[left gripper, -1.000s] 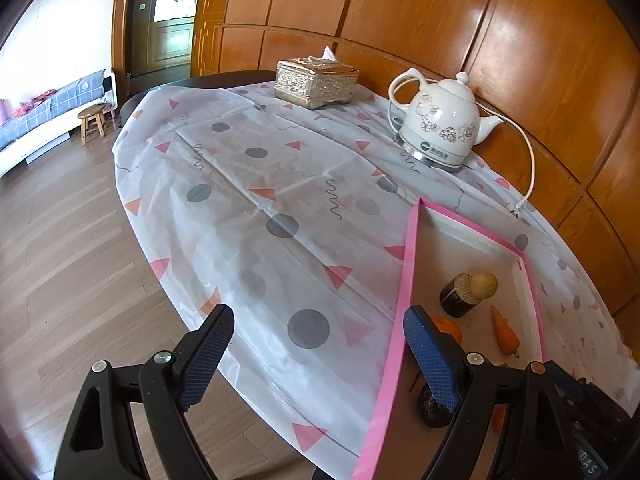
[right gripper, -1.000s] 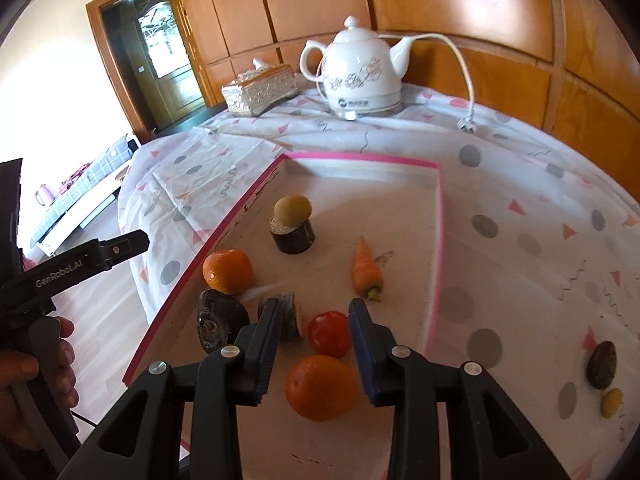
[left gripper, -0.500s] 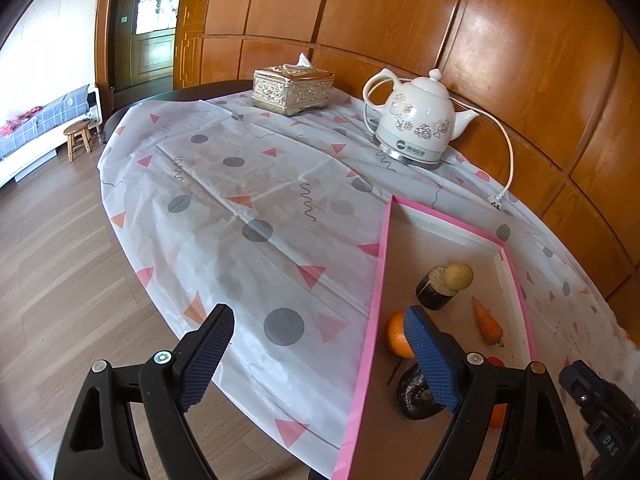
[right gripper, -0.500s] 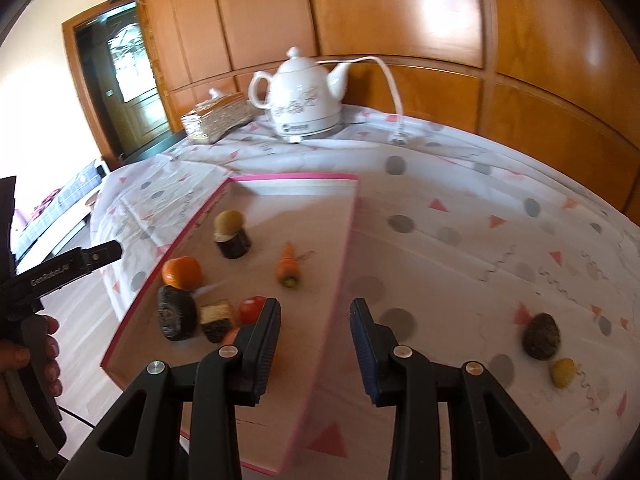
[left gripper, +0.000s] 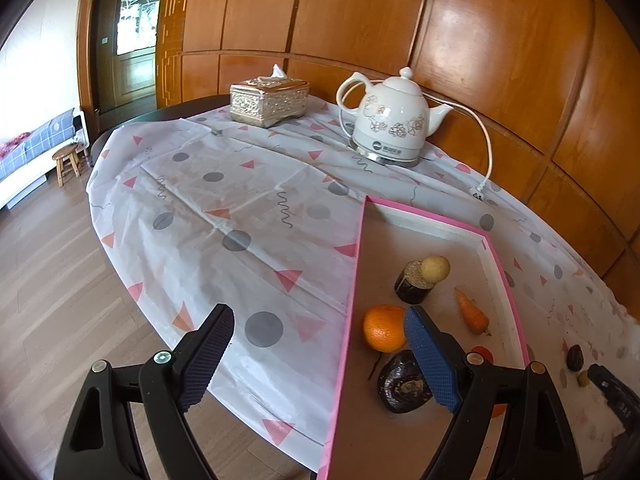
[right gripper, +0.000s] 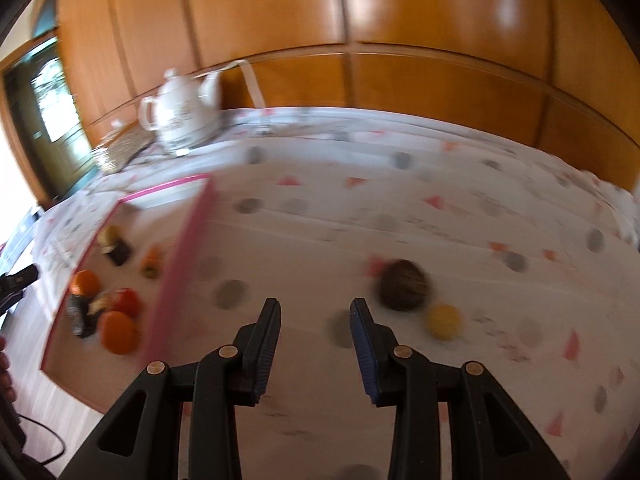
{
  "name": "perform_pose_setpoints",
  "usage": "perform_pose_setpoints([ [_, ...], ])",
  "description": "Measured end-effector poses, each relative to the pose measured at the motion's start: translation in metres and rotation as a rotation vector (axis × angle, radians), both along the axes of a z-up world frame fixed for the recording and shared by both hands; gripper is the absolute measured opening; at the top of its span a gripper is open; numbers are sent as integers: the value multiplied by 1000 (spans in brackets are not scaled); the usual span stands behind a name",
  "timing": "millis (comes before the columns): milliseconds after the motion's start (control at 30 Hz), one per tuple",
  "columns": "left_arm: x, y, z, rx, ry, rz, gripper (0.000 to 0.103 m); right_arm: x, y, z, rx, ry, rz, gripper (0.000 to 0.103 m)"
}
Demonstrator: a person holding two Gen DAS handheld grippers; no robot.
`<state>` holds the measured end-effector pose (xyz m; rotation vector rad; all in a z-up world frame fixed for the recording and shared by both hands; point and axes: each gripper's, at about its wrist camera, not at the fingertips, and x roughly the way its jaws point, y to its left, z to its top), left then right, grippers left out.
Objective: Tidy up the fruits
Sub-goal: 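Move the left tool toward the small yellow ball on the cloth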
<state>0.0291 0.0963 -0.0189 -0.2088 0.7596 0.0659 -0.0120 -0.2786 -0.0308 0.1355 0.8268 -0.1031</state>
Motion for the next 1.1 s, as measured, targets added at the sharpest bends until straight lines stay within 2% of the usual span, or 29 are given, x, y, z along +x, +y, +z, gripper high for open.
perform_pose_setpoints([
  [367,-5,-25,6,55,-31,-69,87,-40,-98,-10,-26,13,-284,36],
  [767,-6,-44,15,68,-40,-121,87,-73,-169,-19,-38,18,-555,36],
  [900,-6,-59,20,54,-38,-174,87,-82,-189,-26,-57,36,-653,36],
  [1100,-2,-99,25,64,-15,-308,89,-98,-216,-40,-55,58,-786,36],
])
